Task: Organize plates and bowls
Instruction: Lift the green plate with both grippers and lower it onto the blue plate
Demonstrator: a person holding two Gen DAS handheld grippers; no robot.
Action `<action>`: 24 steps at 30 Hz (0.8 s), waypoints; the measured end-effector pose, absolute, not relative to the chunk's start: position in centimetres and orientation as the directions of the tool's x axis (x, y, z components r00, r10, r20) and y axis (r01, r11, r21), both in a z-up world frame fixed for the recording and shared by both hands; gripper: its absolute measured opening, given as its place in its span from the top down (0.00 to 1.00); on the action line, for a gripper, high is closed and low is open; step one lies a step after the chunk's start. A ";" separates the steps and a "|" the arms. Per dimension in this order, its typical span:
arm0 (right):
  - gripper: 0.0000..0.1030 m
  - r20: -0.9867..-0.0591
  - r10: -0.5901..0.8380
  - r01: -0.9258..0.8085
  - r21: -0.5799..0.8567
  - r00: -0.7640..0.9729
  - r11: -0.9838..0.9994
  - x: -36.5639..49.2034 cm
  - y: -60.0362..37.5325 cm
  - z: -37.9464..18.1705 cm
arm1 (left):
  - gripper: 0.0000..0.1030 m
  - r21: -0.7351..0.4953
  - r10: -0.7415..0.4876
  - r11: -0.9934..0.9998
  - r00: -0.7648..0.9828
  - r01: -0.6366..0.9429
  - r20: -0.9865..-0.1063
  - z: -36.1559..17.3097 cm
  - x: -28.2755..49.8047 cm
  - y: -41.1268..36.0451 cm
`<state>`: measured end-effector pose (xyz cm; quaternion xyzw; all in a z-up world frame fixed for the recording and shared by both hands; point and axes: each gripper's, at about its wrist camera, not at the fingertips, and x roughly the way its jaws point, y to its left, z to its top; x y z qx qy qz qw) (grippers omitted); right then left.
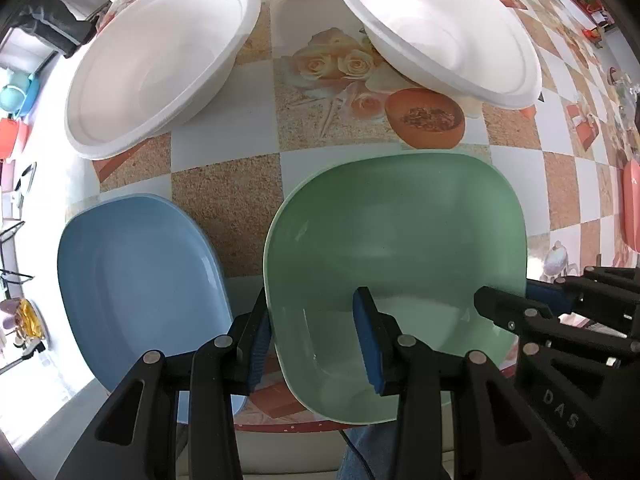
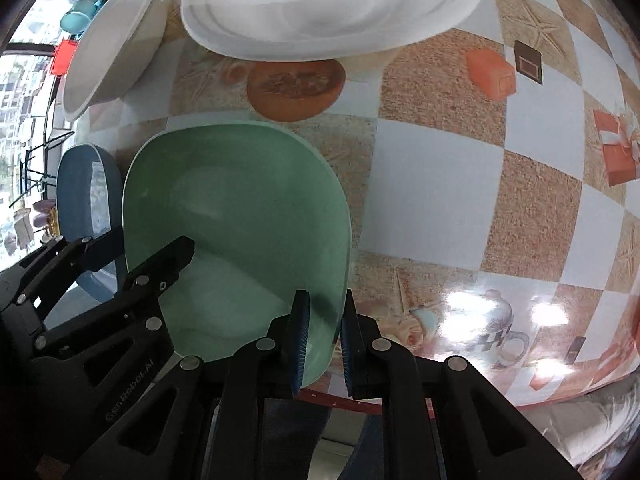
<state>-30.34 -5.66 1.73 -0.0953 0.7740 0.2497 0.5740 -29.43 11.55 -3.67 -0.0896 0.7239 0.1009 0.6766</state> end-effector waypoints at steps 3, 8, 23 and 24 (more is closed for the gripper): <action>0.83 -0.935 0.140 -0.422 0.276 -0.325 0.864 -29.3 -6.9 1.8 | 0.58 0.027 0.011 0.964 -0.061 -0.264 -0.998 -3.7 -31.1 10.5; 0.83 -0.937 0.132 -0.420 0.266 -0.322 0.868 -29.6 -6.9 1.2 | 0.58 0.019 0.006 0.966 -0.054 -0.259 -0.999 -3.7 -33.4 10.8; 0.83 -0.937 0.138 -0.420 0.271 -0.320 0.866 -27.6 -8.2 3.8 | 0.58 0.014 0.009 0.969 -0.023 -0.248 -1.000 -0.9 -33.6 11.4; 0.83 -0.938 0.141 -0.424 0.273 -0.317 0.864 -27.5 -8.1 4.2 | 0.58 0.017 0.013 0.969 -0.018 -0.248 -1.000 -0.4 -33.7 11.4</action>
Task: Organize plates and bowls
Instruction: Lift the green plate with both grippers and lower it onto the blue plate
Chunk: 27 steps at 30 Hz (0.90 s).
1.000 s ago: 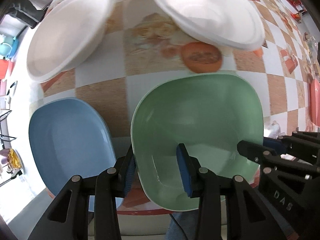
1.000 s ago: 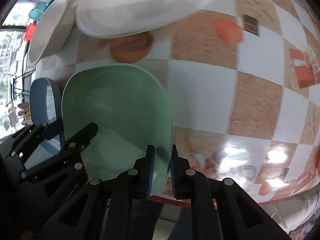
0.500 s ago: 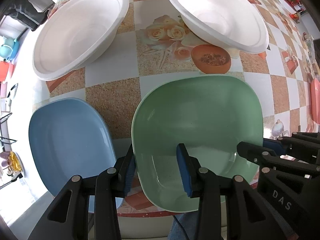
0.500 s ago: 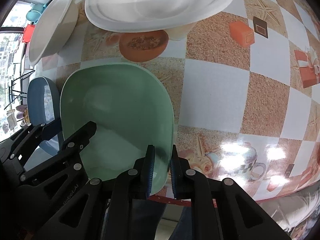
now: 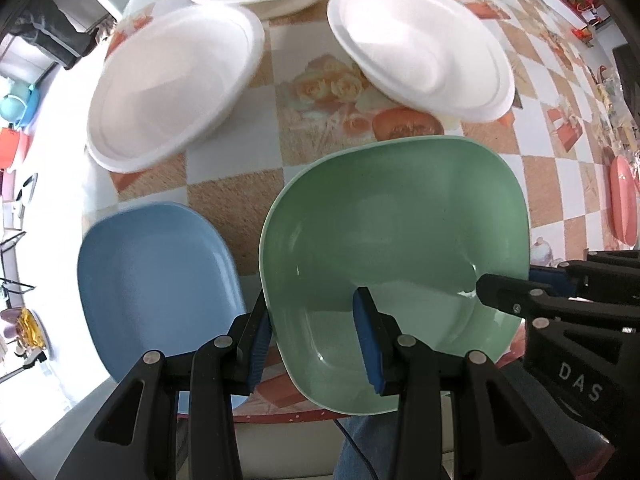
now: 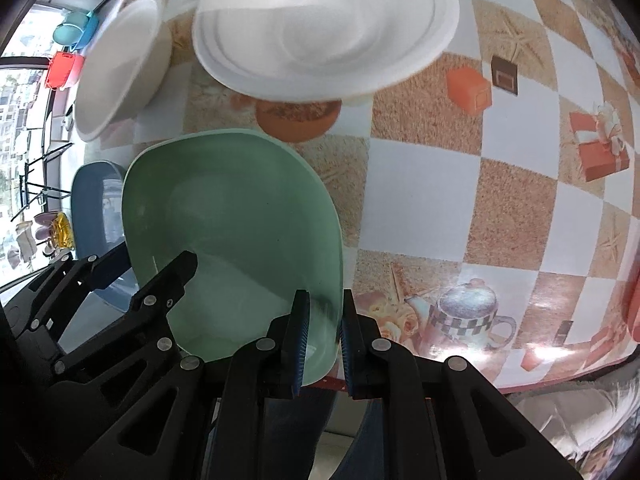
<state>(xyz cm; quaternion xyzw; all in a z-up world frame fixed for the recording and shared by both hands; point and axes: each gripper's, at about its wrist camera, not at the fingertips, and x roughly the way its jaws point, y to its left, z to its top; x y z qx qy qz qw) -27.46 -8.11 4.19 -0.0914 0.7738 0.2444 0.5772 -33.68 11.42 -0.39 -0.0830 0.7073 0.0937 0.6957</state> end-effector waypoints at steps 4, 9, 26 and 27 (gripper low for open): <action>0.83 -0.941 0.150 -0.443 0.279 -0.304 0.852 -27.2 -7.5 4.9 | 0.58 0.025 0.026 0.967 0.003 -0.254 -1.000 1.5 -34.1 11.8; 0.83 -0.943 0.156 -0.483 0.287 -0.294 0.827 -27.0 -6.0 6.1 | 0.58 0.041 0.050 0.961 0.026 -0.273 -0.998 3.2 -34.6 12.7; 0.83 -0.918 0.157 -0.617 0.364 -0.365 0.697 -30.6 2.0 5.7 | 0.58 0.110 0.114 0.894 -0.017 -0.434 -0.993 5.4 -39.9 19.4; 0.83 -0.914 0.155 -0.616 0.371 -0.375 0.695 -30.7 2.4 5.5 | 0.58 0.109 0.114 0.890 -0.017 -0.444 -0.993 5.4 -40.3 19.8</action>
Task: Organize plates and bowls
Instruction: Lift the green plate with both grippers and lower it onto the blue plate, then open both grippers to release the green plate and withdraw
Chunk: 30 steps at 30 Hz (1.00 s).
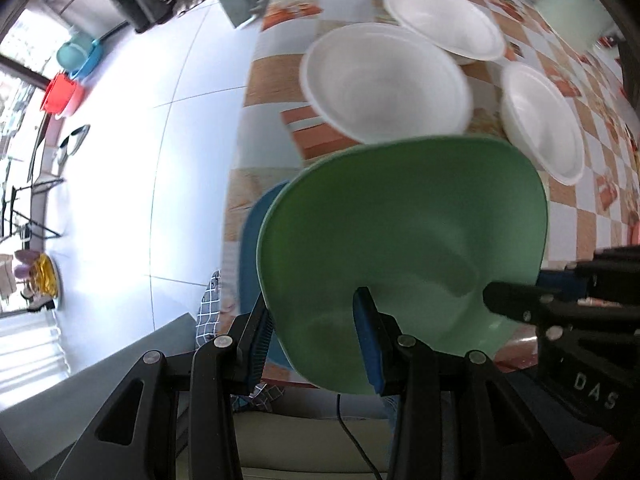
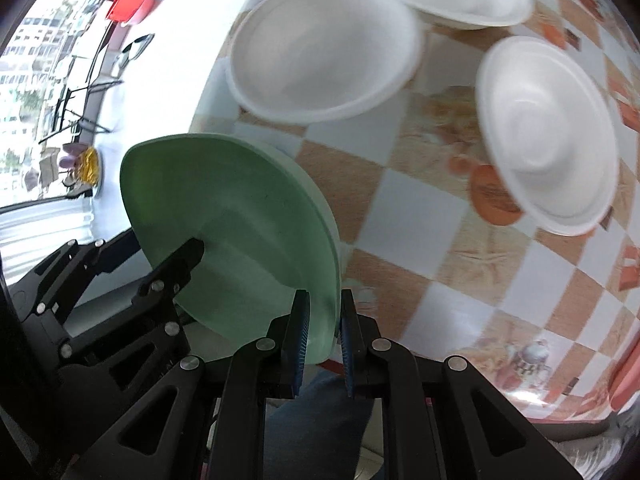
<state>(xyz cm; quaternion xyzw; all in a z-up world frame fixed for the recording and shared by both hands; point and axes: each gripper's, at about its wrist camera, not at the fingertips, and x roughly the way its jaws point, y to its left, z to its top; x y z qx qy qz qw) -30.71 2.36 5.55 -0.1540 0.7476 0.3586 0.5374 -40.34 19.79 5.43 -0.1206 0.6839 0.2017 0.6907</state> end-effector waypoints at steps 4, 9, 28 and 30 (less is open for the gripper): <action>0.83 -0.904 0.149 -0.611 0.385 -0.401 0.691 -31.2 3.5 4.8 | 0.58 0.117 0.121 0.882 -0.020 -0.456 -0.992 5.4 -41.7 21.2; 0.83 -0.895 0.145 -0.593 0.392 -0.421 0.703 -31.0 4.6 3.8 | 0.58 0.133 0.138 0.879 -0.023 -0.458 -0.990 5.2 -42.2 21.6; 0.05 -0.950 0.136 -0.585 0.283 -0.282 0.760 -26.4 -5.2 5.9 | 0.13 0.036 0.068 0.893 0.056 -0.448 -0.996 6.3 -39.8 19.1; 0.00 -0.950 0.129 -0.550 0.271 -0.283 0.790 -26.2 -7.3 5.8 | 0.13 -0.019 0.005 0.909 0.056 -0.416 -0.998 6.1 -38.9 18.0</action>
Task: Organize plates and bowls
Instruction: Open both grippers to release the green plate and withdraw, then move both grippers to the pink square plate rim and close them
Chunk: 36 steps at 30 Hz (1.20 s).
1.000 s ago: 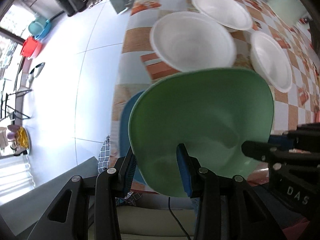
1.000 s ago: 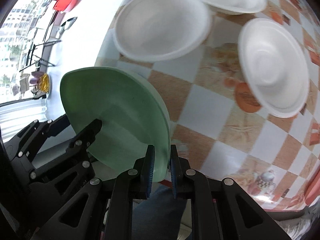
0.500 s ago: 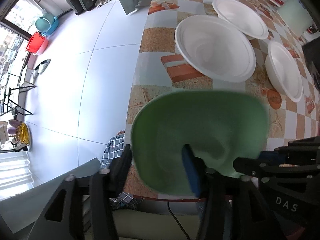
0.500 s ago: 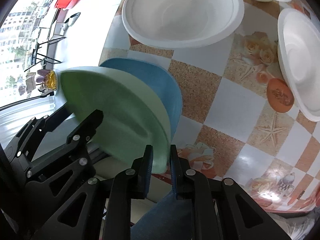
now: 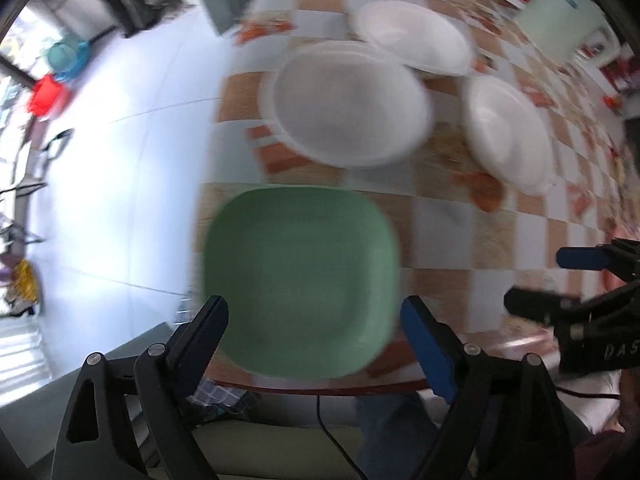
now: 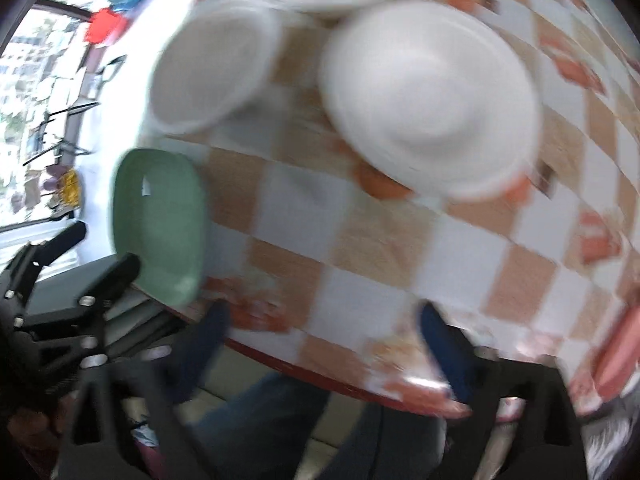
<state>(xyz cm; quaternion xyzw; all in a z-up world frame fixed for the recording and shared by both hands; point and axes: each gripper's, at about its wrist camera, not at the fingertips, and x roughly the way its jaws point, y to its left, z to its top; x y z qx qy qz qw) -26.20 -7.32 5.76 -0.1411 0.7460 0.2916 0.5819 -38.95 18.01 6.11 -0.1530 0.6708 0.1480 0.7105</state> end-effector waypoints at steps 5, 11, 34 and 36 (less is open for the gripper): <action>0.00 -0.952 0.137 -0.411 0.245 -0.274 0.878 -25.8 -13.0 5.8 | 0.13 -0.152 -0.152 0.942 0.025 -0.299 -0.988 5.4 -36.4 13.8; 0.00 -0.956 0.157 -0.213 0.212 -0.248 0.954 -24.3 -19.6 6.0 | 0.12 -0.113 -0.115 0.988 -0.018 -0.107 -0.993 5.4 -33.3 8.6; 0.00 -0.972 0.192 0.199 0.163 -0.137 0.966 -19.3 -47.3 6.7 | 0.12 -0.034 -0.015 0.978 -0.094 0.207 -0.995 5.2 -22.5 -13.2; 0.00 -0.975 0.179 0.212 0.148 -0.132 0.966 -19.1 -49.4 6.5 | 0.12 -0.029 -0.007 0.975 -0.099 0.220 -0.995 5.2 -21.7 -15.0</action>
